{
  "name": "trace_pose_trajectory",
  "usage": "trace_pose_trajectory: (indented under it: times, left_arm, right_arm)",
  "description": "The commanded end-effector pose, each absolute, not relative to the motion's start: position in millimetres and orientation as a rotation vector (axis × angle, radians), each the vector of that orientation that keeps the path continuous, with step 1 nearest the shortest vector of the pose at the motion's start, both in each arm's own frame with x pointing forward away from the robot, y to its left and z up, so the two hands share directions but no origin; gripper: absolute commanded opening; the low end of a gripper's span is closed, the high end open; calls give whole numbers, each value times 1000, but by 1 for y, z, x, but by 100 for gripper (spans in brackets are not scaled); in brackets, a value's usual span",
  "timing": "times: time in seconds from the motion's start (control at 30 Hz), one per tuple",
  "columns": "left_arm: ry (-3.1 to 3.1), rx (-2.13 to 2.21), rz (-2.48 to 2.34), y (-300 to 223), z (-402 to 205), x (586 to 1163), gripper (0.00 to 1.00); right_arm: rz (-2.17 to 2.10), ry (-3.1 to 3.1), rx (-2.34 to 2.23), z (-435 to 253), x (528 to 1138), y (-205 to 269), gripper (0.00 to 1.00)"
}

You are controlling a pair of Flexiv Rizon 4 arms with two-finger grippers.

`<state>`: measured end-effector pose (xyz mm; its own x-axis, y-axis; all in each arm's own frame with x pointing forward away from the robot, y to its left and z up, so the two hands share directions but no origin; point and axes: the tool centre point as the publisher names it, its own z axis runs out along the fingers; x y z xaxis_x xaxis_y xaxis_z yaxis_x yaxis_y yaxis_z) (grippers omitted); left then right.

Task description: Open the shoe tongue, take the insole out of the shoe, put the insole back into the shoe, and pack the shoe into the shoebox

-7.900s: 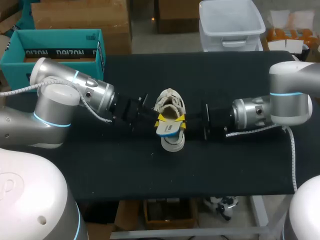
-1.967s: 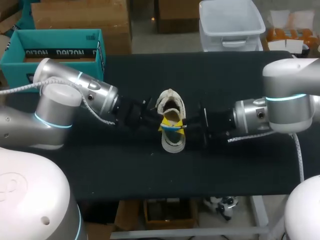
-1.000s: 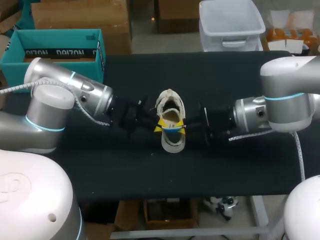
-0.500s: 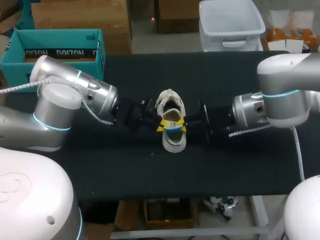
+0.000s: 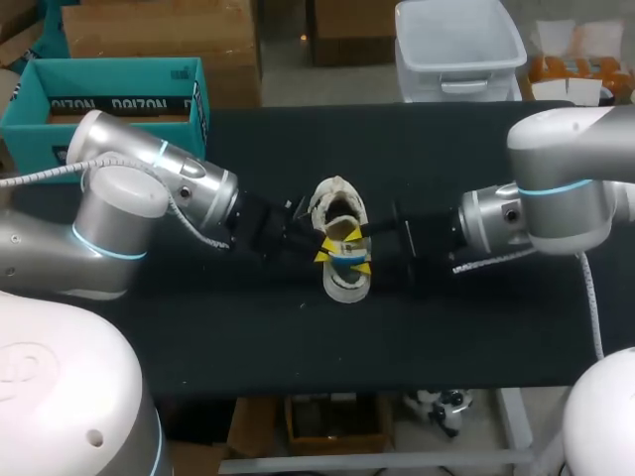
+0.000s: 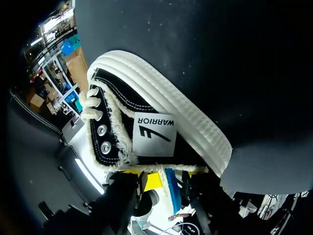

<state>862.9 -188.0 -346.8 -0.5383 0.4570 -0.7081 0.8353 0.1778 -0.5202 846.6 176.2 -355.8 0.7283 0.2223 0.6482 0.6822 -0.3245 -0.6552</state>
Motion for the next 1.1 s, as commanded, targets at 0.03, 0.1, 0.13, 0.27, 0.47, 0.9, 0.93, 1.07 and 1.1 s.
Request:
trace_pose_trajectory:
  times: [0.03, 0.1, 0.13, 0.27, 0.47, 0.9, 0.93, 1.07, 1.1]
  left_arm:
    - [2058, 1213, -1316, -187, -348, 861, 0]
    - [2055, 1213, -1318, -187, -348, 861, 0]
    - [2054, 1212, -1318, -188, -348, 861, 0]
    - [2051, 1214, -1324, -189, -348, 859, 0]
    - [2053, 1219, -1325, -189, -345, 857, 0]
    - [2020, 1244, -1338, -194, -339, 851, 0]
    - [2027, 1241, -1336, -195, -340, 852, 0]
    - [2049, 1230, -1330, -195, -345, 858, 0]
    - [2055, 1226, -1328, -195, -346, 859, 0]
  right_arm:
    - [-563, -689, -1937, -344, 830, 175, 46]
    - [-566, -683, -1948, -342, 825, 174, 29]
    - [-567, -681, -1950, -342, 824, 173, 15]
    - [-572, -675, -1953, -343, 823, 172, 0]
    - [-574, -684, -1945, -346, 828, 174, 0]
    - [-571, -696, -1945, -351, 838, 178, 0]
    - [-570, -695, -1946, -352, 839, 178, 0]
    - [-566, -693, -1939, -356, 845, 178, 0]
    - [-566, -692, -1933, -357, 847, 178, 0]
